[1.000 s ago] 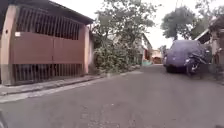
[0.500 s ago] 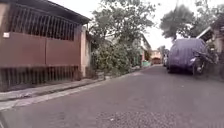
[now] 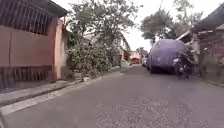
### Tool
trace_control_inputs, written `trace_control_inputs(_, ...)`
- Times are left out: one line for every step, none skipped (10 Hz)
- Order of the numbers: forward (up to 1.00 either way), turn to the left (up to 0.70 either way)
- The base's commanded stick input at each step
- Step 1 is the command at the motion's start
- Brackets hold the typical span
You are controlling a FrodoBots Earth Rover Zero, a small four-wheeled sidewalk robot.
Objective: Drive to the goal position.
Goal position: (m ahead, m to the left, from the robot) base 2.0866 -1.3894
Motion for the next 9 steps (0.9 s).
trace_control_inputs(0.70, 0.00)
trace_control_inputs(0.70, 0.00)
trace_control_inputs(0.70, 0.00)
trace_control_inputs(0.70, 0.00)
trace_control_inputs(0.70, 0.00)
trace_control_inputs(0.70, 0.00)
trace_control_inputs(0.70, 0.00)
trace_control_inputs(0.70, 0.00)
trace_control_inputs(0.70, 0.00)
